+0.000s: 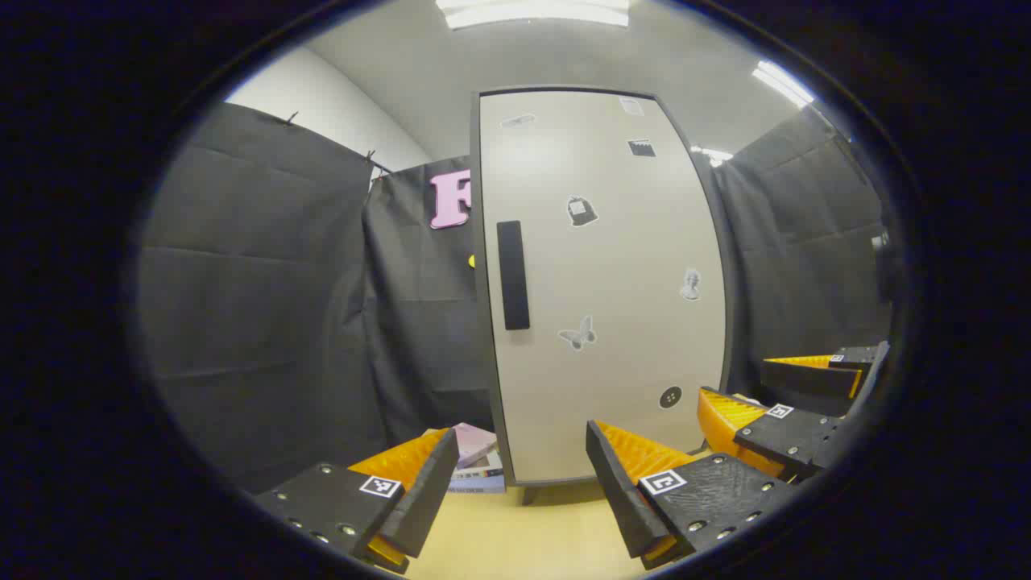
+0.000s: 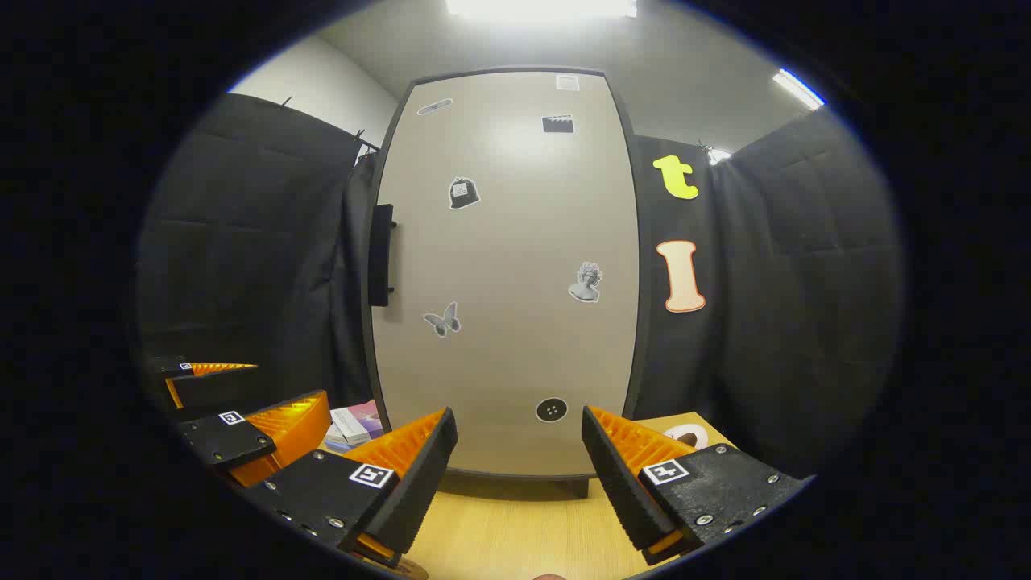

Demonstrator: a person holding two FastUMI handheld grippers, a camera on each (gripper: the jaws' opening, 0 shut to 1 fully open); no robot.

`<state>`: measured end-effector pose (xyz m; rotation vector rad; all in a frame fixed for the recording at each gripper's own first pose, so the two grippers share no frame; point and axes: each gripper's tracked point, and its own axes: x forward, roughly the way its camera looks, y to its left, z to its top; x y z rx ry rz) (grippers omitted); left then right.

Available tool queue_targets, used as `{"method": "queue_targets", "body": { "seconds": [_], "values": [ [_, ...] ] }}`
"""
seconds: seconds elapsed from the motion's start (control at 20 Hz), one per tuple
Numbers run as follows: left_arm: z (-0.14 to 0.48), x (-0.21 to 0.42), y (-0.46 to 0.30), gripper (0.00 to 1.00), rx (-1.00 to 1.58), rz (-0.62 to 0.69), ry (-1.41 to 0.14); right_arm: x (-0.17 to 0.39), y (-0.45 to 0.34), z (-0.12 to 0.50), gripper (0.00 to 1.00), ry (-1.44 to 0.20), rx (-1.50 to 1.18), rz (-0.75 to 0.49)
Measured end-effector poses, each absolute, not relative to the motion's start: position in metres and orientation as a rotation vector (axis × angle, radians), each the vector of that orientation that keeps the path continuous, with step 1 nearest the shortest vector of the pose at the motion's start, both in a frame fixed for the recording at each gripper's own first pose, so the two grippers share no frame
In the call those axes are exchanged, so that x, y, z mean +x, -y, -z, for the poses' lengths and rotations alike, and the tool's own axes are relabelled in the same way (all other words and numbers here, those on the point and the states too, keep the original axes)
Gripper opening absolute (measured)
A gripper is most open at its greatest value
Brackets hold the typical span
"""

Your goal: Open the cabinet door with the right hand, grasp the bottle in the cabinet with the left hand and place it on the coaster, then close the cabinet door with the right hand.

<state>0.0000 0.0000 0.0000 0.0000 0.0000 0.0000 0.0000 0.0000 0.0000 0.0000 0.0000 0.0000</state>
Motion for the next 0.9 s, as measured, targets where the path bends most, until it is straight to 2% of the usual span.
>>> {"method": "queue_targets", "body": {
  "seconds": [0.05, 0.1, 0.55, 0.9],
  "values": [
    [-0.003, -0.001, -0.002, 0.91, 0.007, -0.003, 0.003, 0.0, 0.0, 0.0, 0.96, 0.009, 0.005, 0.001],
    [-0.004, 0.0, -0.005, 0.91, 0.009, -0.01, 0.001, 0.0, 0.0, 0.003, 0.96, 0.002, 0.006, -0.001],
    [0.001, 0.007, -0.01, 0.91, -0.007, -0.031, -0.01, -0.002, 0.002, 0.011, 0.96, -0.08, 0.0, 0.04],
    [0.002, 0.015, -0.004, 0.91, -0.036, -0.007, 0.012, -0.003, 0.006, 0.0, 0.96, -0.033, -0.026, 0.055]
  ]
}}
